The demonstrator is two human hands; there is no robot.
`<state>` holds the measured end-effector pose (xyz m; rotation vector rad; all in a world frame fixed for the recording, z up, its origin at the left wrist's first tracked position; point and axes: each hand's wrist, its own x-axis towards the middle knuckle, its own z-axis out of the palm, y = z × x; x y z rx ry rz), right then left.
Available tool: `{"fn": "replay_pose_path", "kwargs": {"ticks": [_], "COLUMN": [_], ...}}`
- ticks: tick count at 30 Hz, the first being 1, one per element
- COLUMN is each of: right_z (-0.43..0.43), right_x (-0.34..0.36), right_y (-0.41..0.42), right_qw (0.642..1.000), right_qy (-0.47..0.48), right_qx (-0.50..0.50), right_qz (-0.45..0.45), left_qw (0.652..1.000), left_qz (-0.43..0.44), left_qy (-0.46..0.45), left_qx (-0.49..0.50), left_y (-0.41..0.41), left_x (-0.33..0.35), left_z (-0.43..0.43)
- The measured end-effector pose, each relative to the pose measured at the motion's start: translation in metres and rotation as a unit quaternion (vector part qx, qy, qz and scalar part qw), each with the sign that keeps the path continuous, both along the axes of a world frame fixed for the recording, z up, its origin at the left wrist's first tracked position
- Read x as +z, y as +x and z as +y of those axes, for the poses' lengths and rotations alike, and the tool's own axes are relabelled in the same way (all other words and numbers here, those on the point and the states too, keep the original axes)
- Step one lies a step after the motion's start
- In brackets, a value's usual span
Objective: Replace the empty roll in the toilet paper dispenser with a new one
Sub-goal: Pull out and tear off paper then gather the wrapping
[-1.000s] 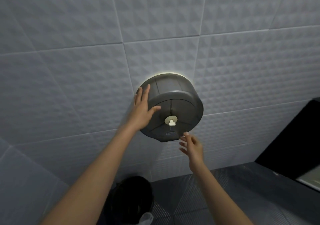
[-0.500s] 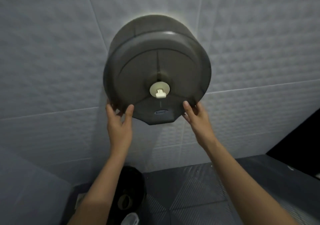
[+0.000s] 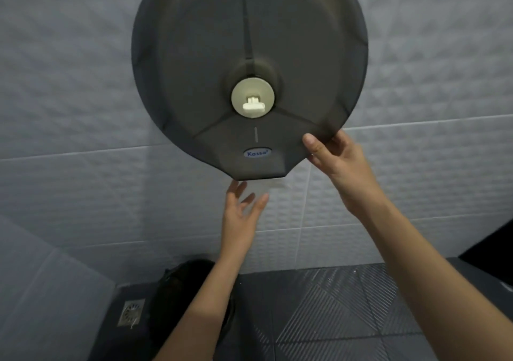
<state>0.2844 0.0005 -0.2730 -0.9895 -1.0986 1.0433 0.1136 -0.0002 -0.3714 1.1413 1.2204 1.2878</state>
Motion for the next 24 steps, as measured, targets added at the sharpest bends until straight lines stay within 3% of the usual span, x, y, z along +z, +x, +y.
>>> {"fn": "replay_pose_path", "kwargs": {"ticks": [5, 9, 19, 24], "right_z": [-0.003, -0.003, -0.003, -0.006], "right_x": [0.003, 0.003, -0.003, -0.036], "right_y": [0.000, -0.001, -0.001, -0.010], "right_qw": [1.000, 1.000, 0.999, 0.992], "right_qy": [-0.008, -0.020, -0.039, -0.094], "right_qx": [0.005, -0.001, 0.002, 0.018], "right_qz": [-0.011, -0.009, -0.008, -0.081], "left_qw": [0.991, 0.970, 0.980, 0.979], "left_qz": [-0.105, -0.216, -0.109, -0.065], "left_qy": [-0.079, -0.115, -0.166, -0.193], "left_qx": [-0.034, 0.004, -0.007, -0.024], "left_y": [0.019, 0.031, 0.021, 0.019], "left_x": [0.000, -0.003, -0.058, -0.085], "left_z": [0.025, 0.033, 0.003, -0.020]}}
